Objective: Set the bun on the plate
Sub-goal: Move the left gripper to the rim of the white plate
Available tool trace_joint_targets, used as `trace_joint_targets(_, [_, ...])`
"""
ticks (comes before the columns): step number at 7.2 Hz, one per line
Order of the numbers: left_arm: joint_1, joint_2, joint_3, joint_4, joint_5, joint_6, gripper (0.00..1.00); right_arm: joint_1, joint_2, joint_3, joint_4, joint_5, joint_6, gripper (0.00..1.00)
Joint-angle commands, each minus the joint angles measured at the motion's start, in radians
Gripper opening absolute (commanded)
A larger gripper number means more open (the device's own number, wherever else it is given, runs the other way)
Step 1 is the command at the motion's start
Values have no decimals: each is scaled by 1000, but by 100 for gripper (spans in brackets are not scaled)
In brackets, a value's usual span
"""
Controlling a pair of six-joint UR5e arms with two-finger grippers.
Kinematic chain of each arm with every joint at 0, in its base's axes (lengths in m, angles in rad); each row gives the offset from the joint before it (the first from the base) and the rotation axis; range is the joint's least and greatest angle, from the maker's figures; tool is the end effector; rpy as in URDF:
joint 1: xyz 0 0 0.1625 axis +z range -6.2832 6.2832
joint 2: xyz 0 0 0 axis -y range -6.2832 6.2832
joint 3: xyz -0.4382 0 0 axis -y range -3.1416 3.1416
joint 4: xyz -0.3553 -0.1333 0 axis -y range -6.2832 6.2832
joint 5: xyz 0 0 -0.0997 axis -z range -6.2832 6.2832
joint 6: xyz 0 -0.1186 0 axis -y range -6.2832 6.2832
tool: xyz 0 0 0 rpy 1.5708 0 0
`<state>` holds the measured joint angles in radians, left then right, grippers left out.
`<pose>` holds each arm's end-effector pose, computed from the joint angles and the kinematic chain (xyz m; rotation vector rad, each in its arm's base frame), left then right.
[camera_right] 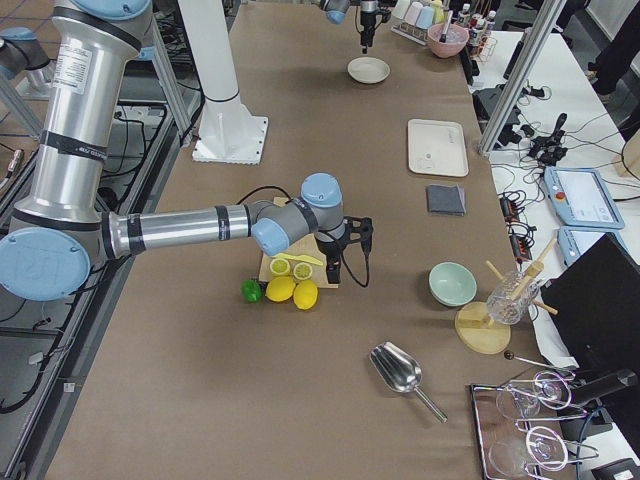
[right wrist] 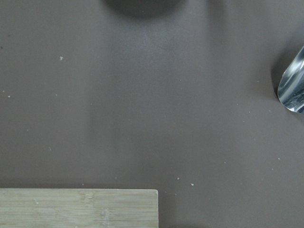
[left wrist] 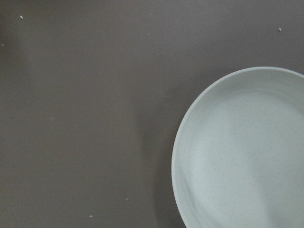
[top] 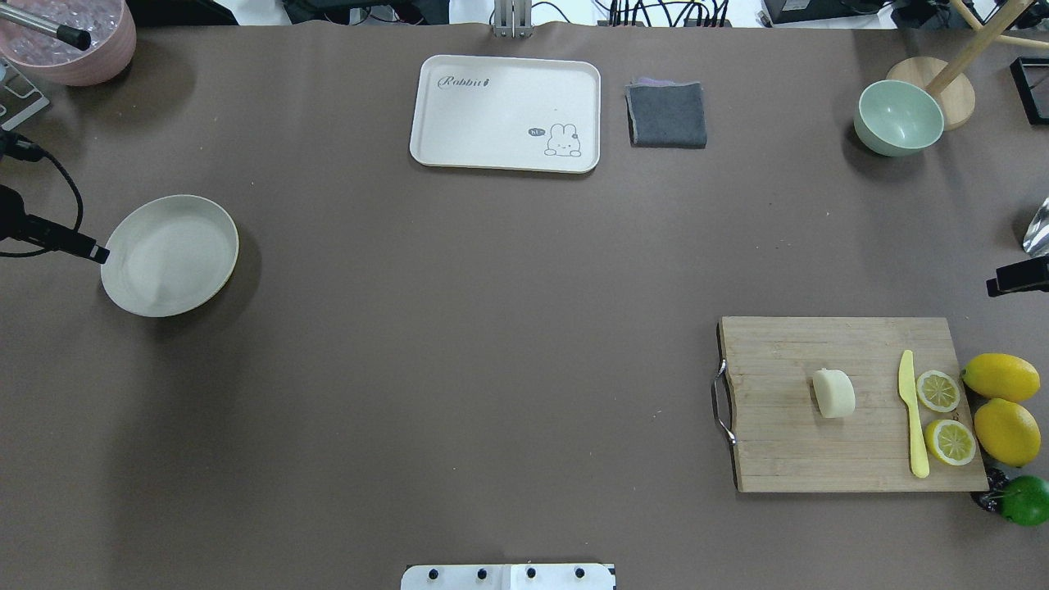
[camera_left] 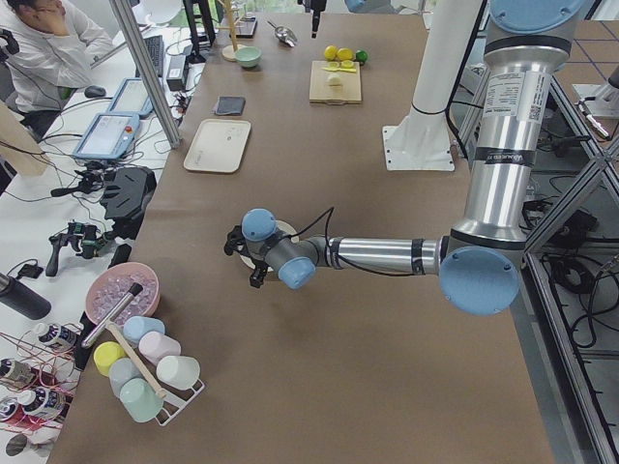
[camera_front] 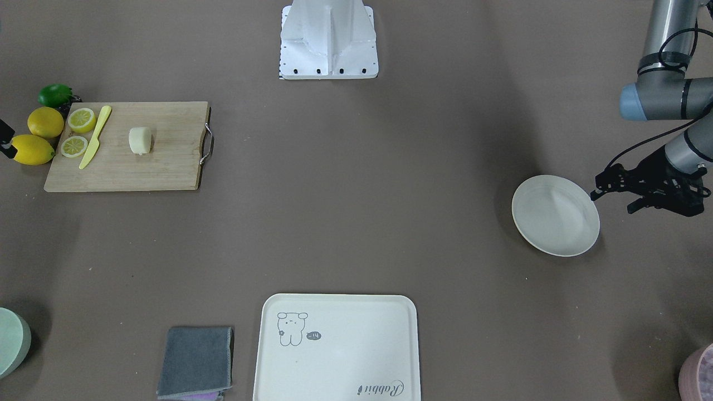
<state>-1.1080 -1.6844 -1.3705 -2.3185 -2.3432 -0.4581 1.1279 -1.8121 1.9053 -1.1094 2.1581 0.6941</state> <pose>0.1934 -0.5008 0.6345 0.2317 0.9449 0.2594 -0.1043 -0.3775 0.5864 0.1456 -0.7712 0.0754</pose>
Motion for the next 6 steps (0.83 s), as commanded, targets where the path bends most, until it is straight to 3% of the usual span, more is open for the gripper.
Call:
trace_joint_targets(1, [13,-37,50,-5,-1,-8,83,-20,22,-3,3,-9,16,100])
trace_joint_targets(5, [14,-52,67,-5,-2,-24,62,-20,30,-6,5,-7,9,100])
trace_joint_targets(6, [19,-54,74,-5,-2,-24,62,-20,30,-6,5,-7,8,100])
